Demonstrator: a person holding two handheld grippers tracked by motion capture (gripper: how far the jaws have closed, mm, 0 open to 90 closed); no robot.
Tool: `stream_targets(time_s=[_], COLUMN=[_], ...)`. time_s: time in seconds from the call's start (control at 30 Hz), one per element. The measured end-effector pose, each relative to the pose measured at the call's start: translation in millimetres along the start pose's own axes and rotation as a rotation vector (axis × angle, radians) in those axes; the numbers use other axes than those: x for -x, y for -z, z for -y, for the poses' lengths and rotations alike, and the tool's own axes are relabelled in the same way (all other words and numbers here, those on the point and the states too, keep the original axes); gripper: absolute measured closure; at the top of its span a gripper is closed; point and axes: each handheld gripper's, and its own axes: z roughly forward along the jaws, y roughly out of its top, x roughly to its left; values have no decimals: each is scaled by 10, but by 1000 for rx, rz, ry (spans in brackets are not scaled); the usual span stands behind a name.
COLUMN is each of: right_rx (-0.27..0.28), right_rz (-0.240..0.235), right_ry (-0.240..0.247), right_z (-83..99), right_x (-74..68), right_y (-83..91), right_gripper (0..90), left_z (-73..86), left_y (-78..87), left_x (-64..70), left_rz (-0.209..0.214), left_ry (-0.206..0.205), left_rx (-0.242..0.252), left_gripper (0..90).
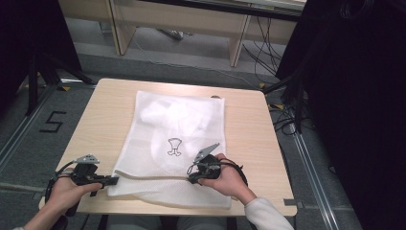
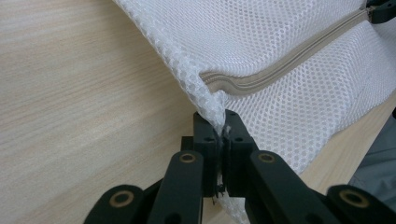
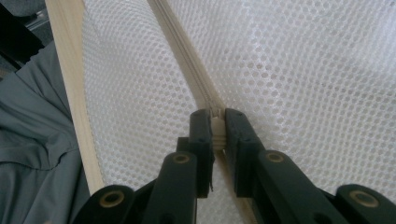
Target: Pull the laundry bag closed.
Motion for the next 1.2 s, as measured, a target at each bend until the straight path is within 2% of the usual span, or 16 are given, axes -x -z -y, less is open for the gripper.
stream_targets(time_s=[0.13,0.27,0.4,0.6,1.2], right_rx=[4,-2,8,6,10], right_rz=[4,6,3,6,11], right_ry=[10,-1,18,0,2], right_z=[18,39,55,75,104], right_x=[15,19,40,36,57], right_y=[19,37,36,52,82], right_gripper=[826,826,826,827,826], left_z=[1,1,1,1,2], left_y=[-3,0,-1,-2,-1], left_x=[4,0,-3,-1,-3], left_rz=[2,-1,-1,-1,-2], left_ry=[7,3,2,3,2], left_rx=[6,1,-1,0,-2], left_gripper=[858,858,858,858,858])
